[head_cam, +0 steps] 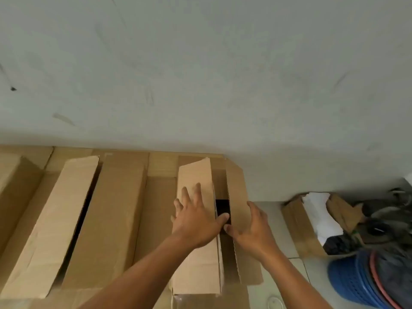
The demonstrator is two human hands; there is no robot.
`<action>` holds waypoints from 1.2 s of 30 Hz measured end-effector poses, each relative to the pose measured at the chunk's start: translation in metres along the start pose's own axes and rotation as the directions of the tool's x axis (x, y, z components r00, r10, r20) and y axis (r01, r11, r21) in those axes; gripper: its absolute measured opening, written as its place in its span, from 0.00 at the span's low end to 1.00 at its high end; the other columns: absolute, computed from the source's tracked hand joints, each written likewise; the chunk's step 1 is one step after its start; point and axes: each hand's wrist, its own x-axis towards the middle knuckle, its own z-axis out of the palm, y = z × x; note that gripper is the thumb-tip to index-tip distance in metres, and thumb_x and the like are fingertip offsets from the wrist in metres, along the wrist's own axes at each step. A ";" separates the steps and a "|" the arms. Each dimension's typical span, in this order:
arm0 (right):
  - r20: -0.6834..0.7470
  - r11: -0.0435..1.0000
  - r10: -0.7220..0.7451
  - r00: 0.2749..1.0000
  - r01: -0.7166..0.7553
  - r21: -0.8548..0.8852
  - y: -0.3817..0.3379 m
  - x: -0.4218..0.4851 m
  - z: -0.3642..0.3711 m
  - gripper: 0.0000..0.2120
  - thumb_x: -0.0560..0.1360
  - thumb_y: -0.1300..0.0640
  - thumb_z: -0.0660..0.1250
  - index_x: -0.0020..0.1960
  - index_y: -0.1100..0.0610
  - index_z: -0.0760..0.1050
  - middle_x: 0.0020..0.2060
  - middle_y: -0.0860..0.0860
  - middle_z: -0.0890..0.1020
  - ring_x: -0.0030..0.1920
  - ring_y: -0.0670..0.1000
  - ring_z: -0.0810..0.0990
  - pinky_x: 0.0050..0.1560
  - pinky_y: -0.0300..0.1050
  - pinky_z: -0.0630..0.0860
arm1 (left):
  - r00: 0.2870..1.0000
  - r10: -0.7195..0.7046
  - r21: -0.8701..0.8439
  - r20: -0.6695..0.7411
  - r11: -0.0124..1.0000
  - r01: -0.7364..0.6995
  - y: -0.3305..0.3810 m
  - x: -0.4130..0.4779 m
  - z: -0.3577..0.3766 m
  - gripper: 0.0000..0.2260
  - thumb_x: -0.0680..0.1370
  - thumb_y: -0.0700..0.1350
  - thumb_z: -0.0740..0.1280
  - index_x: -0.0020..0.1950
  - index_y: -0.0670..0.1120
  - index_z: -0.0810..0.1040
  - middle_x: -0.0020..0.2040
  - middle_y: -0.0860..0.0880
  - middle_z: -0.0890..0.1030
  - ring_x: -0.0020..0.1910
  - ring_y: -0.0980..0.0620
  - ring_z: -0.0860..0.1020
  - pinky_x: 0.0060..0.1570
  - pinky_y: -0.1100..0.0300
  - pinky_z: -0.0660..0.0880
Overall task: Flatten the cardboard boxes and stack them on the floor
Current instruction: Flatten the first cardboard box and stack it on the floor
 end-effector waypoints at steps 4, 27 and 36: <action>0.061 0.999 -0.043 0.997 0.043 0.005 0.013 0.006 -0.002 0.45 0.71 0.45 0.75 0.79 0.47 0.52 0.78 0.50 0.56 0.74 0.56 0.65 0.67 0.49 0.70 | 0.999 -0.031 0.007 -0.016 0.999 0.031 -0.002 -0.004 0.008 0.51 0.71 0.64 0.70 0.78 0.57 0.35 0.81 0.48 0.42 0.79 0.37 0.45 0.74 0.37 0.59; 0.113 0.998 -0.055 0.992 0.056 -0.010 0.036 0.022 -0.076 0.31 0.79 0.65 0.59 0.78 0.50 0.53 0.71 0.53 0.71 0.64 0.56 0.74 0.61 0.48 0.73 | 0.954 0.102 0.803 0.281 0.520 -0.292 -0.008 -0.041 -0.004 0.22 0.78 0.44 0.63 0.73 0.46 0.67 0.69 0.43 0.74 0.78 0.38 0.59 0.53 0.28 0.18; 0.008 0.532 -0.546 0.838 0.354 -0.769 -0.002 0.051 -0.067 0.48 0.69 0.61 0.75 0.80 0.56 0.49 0.75 0.63 0.57 0.76 0.63 0.58 0.75 0.57 0.62 | 0.953 0.301 0.596 -0.039 0.772 -0.220 -0.034 -0.089 -0.011 0.10 0.73 0.63 0.68 0.45 0.59 0.80 0.77 0.56 0.29 0.73 0.45 0.22 0.68 0.36 0.26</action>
